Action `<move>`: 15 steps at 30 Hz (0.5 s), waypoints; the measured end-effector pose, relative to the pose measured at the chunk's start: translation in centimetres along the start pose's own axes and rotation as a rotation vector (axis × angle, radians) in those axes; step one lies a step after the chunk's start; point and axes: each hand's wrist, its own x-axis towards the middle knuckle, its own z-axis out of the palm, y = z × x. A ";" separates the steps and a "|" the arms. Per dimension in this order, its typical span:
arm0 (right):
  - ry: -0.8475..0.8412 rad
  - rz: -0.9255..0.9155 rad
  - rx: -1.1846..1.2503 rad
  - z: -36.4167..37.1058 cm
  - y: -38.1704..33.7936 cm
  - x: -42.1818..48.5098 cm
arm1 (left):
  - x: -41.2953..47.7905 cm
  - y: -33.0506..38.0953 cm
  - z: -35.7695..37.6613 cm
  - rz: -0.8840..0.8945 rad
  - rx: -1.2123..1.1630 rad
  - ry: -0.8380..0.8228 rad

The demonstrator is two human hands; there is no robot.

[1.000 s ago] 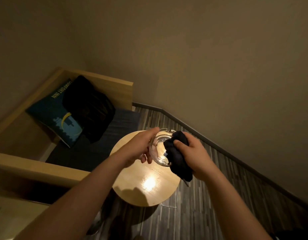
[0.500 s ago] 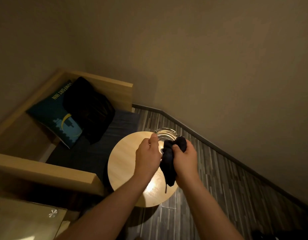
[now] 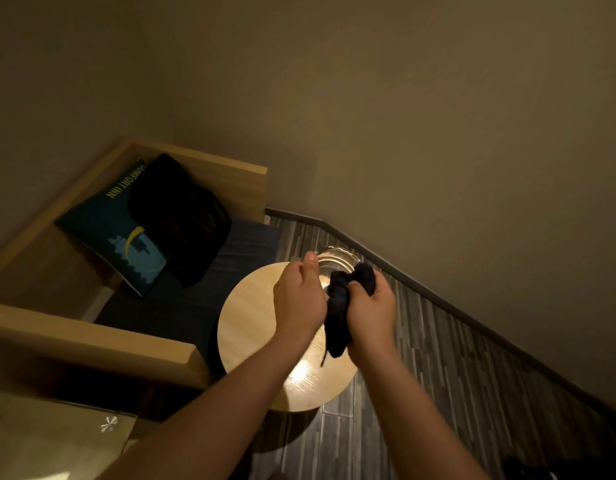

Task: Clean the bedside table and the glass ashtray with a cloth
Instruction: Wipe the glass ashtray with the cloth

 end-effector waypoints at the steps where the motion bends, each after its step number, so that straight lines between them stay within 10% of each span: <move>1: 0.038 0.001 0.005 0.4 0.5 -0.5 | -0.8 -0.4 0.4 -0.004 -0.031 0.056; 10: -0.497 -0.005 -0.322 -4.1 -2.5 2.0 | 3.9 0.2 -4.8 -0.260 0.041 -0.774; 15: -0.652 -0.075 -0.457 -4.0 -3.8 2.7 | 3.8 -0.1 -4.4 -0.070 0.143 -0.748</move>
